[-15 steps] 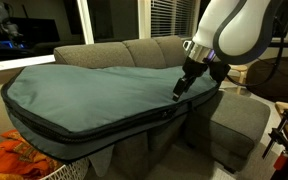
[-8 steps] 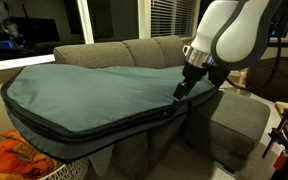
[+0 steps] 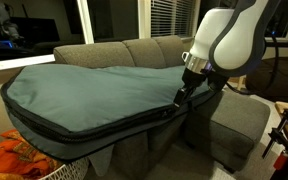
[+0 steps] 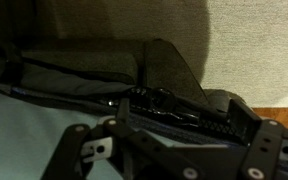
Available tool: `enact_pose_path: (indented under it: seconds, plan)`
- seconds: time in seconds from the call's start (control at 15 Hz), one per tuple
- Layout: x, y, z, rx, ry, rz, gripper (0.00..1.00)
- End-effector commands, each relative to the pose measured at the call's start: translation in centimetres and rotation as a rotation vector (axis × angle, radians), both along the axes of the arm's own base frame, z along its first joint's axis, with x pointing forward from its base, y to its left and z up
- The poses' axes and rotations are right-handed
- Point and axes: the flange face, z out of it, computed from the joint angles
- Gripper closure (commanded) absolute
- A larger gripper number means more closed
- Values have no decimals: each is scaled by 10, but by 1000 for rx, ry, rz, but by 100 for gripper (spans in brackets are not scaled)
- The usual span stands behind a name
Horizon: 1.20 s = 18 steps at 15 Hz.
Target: Open the zip to the left
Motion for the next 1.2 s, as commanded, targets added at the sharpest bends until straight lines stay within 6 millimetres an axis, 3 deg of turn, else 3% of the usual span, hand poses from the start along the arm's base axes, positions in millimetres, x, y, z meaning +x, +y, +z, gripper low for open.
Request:
enact_pose_path:
  seconds: [0.0, 0.4, 0.87, 1.13]
  plan:
    - [-1, 1, -8, 15, -10, -25, 0]
    - [-2, -1, -20, 6, -28, -37, 0]
    - [-1, 2, -20, 3, -7, -21, 0]
    - [4, 14, -27, -8, -71, -4, 0]
